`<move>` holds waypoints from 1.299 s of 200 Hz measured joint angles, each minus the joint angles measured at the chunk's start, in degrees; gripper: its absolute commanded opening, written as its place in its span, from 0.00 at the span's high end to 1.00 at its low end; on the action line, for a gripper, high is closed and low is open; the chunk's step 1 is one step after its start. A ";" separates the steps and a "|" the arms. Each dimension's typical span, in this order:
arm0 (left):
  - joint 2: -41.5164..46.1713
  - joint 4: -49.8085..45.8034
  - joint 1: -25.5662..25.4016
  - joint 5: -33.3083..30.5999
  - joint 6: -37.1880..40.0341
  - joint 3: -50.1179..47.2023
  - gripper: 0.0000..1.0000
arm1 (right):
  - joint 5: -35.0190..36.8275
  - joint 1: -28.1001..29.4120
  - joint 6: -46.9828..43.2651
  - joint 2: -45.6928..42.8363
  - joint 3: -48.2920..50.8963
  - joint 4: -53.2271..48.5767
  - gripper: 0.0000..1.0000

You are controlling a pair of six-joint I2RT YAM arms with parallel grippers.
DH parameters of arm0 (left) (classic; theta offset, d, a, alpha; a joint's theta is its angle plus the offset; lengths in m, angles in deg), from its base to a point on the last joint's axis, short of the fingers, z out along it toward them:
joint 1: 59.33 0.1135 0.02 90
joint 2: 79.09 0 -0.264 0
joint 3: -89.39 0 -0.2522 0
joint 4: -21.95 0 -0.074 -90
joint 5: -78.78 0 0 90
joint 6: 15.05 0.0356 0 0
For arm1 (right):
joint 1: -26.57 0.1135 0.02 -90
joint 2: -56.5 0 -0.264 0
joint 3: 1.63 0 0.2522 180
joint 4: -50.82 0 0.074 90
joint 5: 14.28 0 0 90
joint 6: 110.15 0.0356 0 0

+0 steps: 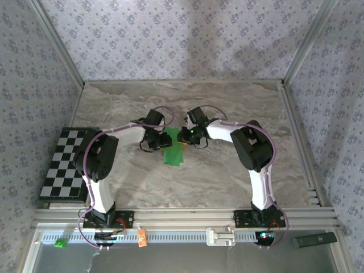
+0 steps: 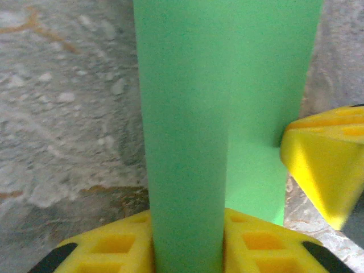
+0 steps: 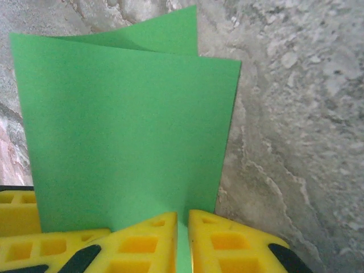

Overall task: Fold a paper plane with a square sheet of paper (pick it up from the middle)
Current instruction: Hold the square sheet of paper at the center of the table.

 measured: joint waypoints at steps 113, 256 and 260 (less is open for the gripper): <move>2.47 -8.96 -0.28 -4.63 -6.23 3.43 0.43 | -0.83 -0.02 1.36 1.03 -2.67 -2.43 0.81; 1.38 -5.07 -0.39 -7.63 -13.57 0.48 0.50 | 0.20 -4.59 6.71 -5.29 2.27 0.15 0.66; 1.38 -5.03 -0.42 -7.65 -13.60 0.48 0.50 | 0.26 -4.63 6.73 -5.29 2.40 0.15 0.66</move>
